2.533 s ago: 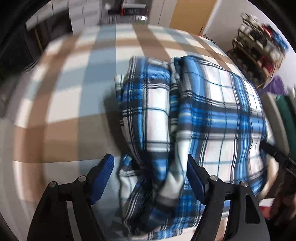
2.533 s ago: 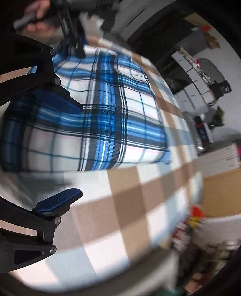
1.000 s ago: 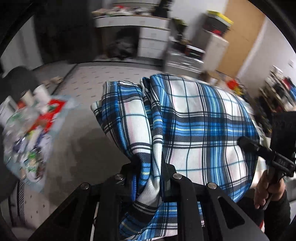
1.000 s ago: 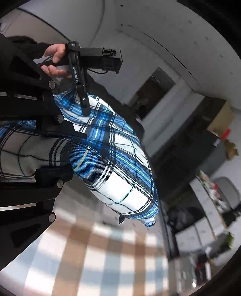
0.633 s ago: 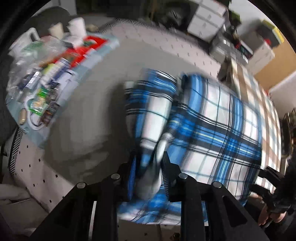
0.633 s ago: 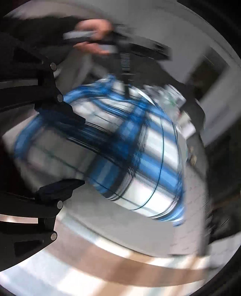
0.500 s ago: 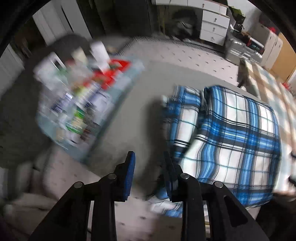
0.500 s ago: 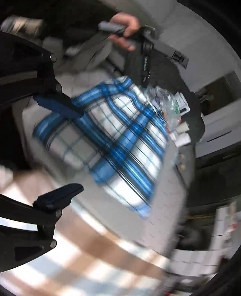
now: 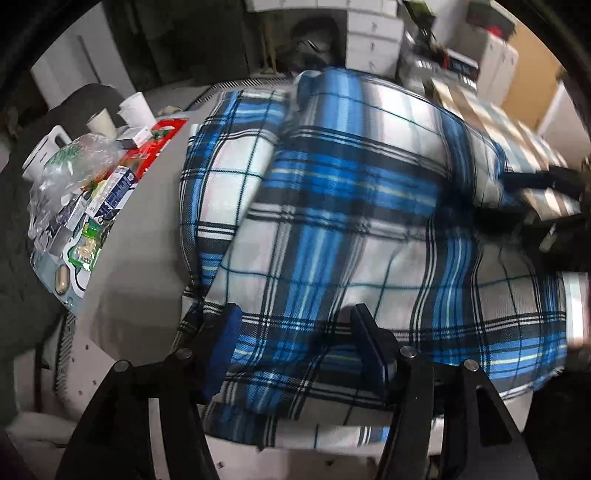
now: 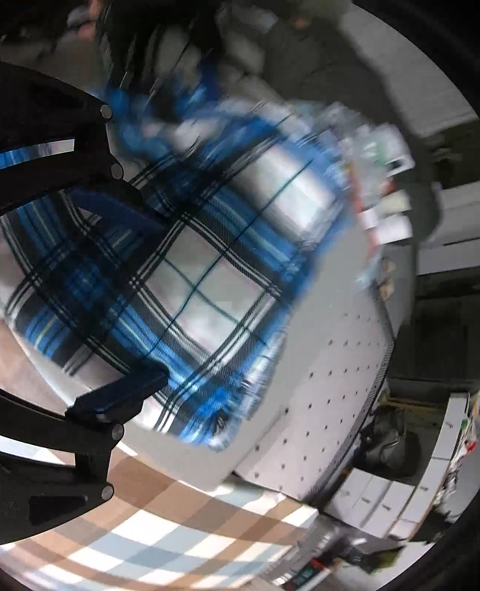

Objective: Fold large clothes

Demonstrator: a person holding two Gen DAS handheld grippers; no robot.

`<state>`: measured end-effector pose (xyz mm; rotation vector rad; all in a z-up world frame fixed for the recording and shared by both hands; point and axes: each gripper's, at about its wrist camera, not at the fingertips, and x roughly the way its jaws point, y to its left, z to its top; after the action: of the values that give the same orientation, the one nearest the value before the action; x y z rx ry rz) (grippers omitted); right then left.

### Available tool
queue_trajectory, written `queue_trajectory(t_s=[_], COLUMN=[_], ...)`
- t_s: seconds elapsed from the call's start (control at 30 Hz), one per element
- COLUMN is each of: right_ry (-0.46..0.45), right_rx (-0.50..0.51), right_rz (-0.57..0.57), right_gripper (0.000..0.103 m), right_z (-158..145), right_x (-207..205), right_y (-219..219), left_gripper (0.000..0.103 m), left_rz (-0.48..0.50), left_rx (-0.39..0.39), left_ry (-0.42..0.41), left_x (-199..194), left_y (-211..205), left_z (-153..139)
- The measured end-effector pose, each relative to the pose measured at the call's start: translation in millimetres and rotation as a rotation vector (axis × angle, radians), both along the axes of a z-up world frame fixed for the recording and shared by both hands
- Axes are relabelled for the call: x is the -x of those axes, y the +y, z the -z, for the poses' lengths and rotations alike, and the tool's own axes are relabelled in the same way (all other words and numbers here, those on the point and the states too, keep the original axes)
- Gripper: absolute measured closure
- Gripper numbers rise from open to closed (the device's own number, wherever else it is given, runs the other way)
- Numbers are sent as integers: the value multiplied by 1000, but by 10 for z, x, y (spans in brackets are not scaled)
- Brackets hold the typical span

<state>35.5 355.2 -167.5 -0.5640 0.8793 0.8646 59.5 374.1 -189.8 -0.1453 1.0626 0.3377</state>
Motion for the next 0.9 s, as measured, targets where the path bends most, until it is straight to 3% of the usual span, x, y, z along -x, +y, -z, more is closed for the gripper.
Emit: queue_trajectory(t_s=[0.1, 0.23, 0.3, 0.33, 0.4, 0.47, 0.5, 0.6, 0.73, 0.77, 0.8, 0.9], right_ry=[36, 46, -10, -84, -157, -185, -176, -118, -189, -201, -224, -301], right_rx=[-44, -254, -306, -332, -393, -487, -525, -643, -754, -771, -779, -744], right_rz=[22, 35, 14, 11, 11, 15, 24, 46, 72, 64, 50, 96], right_gripper=[25, 26, 26, 25, 13, 0, 0, 0, 0, 0, 0, 0], right_z=[-108, -546, -723, -835, -1001, -1139, -1204, -1362, -1501, -1504, -1509, -1464], right_x=[-1, 248, 462, 649, 876, 1113, 1205, 1366, 1686, 1754, 1839, 2058], right_y=[-118, -687, -876, -1049, -1240, -1519, -1648, -1939, -2175, -2207, -2211, -2232], left_gripper=[47, 47, 47, 47, 46, 36, 27, 24, 15, 12, 2, 1], left_rz=[-19, -73, -68, -69, -66, -63, -61, -62, -69, -73, -75, -106], left_rx=[-3, 8, -24, -62, -114, -144, -150, -166, -183, -201, -218, -278], left_ry=[-42, -192, -280, -331, -401, -448, -469, -543, -658, -681, -695, -749], left_x=[89, 365, 510, 626, 790, 840, 886, 1062, 1336, 1393, 1403, 1500], left_y=[-35, -185, -288, -436, -656, -708, -692, -654, -714, -763, -774, -881], left_z=[-46, -367, -639, -760, -940, -1016, -1044, -1198, -1361, -1383, -1366, -1306])
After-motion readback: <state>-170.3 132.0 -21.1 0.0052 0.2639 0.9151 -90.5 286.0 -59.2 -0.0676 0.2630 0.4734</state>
